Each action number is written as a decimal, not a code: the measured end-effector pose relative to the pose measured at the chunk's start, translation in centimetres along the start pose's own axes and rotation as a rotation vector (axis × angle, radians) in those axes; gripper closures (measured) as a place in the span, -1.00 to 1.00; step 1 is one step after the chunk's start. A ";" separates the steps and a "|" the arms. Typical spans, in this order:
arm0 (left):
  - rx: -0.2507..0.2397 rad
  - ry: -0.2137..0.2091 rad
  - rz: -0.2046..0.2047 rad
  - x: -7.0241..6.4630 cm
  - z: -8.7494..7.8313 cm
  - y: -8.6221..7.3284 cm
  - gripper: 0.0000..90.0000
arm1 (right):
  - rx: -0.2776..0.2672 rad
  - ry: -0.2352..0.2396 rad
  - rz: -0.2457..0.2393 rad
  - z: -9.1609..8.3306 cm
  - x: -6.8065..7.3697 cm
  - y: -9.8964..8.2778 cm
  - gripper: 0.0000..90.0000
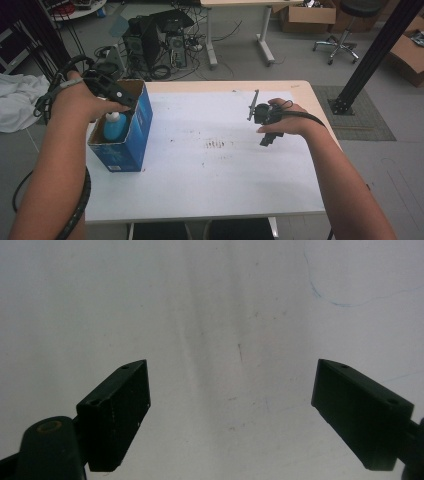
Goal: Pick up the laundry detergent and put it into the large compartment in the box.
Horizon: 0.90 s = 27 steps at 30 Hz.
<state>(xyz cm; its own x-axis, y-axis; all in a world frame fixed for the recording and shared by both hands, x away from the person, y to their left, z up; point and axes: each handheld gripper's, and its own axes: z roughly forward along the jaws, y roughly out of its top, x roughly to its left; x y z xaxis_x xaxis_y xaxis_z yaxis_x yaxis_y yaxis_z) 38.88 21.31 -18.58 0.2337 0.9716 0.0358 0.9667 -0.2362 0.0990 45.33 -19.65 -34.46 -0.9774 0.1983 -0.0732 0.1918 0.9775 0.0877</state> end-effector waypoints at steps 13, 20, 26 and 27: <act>-0.023 -0.054 0.254 -2.8 -0.8 -0.1 -1.00 | 0.001 -0.006 0.006 -0.6 0.1 -0.5 -0.65; -0.051 -0.090 0.462 -5.4 -0.5 0.1 -1.00 | -0.006 -0.006 0.010 -0.8 0.3 -0.8 -0.65; -0.058 -0.105 0.651 -7.9 -0.3 0.0 -1.00 | -0.005 -0.007 0.008 -1.0 0.4 -0.8 -0.65; -0.062 -0.108 0.705 -8.5 -0.1 -0.1 -1.00 | -0.002 -0.006 0.002 -1.1 0.5 -0.8 -0.65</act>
<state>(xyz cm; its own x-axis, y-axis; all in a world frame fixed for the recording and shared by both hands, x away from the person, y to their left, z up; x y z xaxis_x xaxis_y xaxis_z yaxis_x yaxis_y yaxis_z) 36.79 13.06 -18.75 0.8131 0.5820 0.0134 0.5743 -0.8057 0.1449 44.61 -20.45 -33.51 -0.9764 0.2008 -0.0791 0.1936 0.9769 0.0901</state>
